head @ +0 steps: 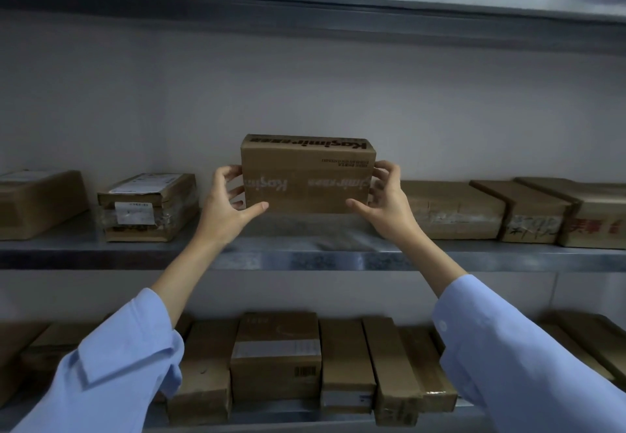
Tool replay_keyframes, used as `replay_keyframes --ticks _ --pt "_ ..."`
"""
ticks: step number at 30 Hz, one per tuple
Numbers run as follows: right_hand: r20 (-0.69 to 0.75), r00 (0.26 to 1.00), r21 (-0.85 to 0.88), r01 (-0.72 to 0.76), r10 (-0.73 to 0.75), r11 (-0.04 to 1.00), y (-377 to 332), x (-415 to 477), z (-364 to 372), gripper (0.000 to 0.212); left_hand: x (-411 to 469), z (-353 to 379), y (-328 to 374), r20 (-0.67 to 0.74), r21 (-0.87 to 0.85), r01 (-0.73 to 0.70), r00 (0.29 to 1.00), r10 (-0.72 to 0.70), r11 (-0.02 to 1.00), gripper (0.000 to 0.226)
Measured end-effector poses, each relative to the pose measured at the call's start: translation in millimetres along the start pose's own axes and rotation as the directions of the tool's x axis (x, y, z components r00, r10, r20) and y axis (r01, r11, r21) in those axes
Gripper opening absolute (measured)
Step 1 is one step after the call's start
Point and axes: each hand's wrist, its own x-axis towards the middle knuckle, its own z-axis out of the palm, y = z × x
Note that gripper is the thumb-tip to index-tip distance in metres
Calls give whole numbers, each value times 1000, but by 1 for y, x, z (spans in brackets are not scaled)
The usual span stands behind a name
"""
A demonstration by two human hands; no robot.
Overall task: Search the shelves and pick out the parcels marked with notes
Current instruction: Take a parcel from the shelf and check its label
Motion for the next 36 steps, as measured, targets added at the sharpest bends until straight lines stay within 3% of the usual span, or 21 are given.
replay_keyframes --ticks 3,6,13,19,23,27,36 --pt "6 1000 21 -4 4 1000 2 -1 0 98 0 0 0 3 33 -16 1000 15 999 88" --pt "37 999 1 -10 10 1000 4 -1 1 104 -2 2 4 -16 136 -44 999 47 990 87" --pt "45 998 -8 -49 49 999 4 -8 2 80 -5 2 0 -11 68 -30 999 31 997 77" --pt "-45 998 24 -41 42 999 3 -11 4 58 -7 7 -2 -58 56 9 998 -6 998 66" --pt "-56 998 -16 -35 34 999 5 -12 7 55 -7 10 -11 -53 81 -15 998 20 997 73" --pt "-68 995 -36 -74 71 997 10 -12 5 52 -6 15 -16 -6 121 -16 1000 17 993 64" --pt "-37 992 -256 -124 118 959 19 -14 9 57 -4 19 -28 59 202 22 998 -35 979 59"
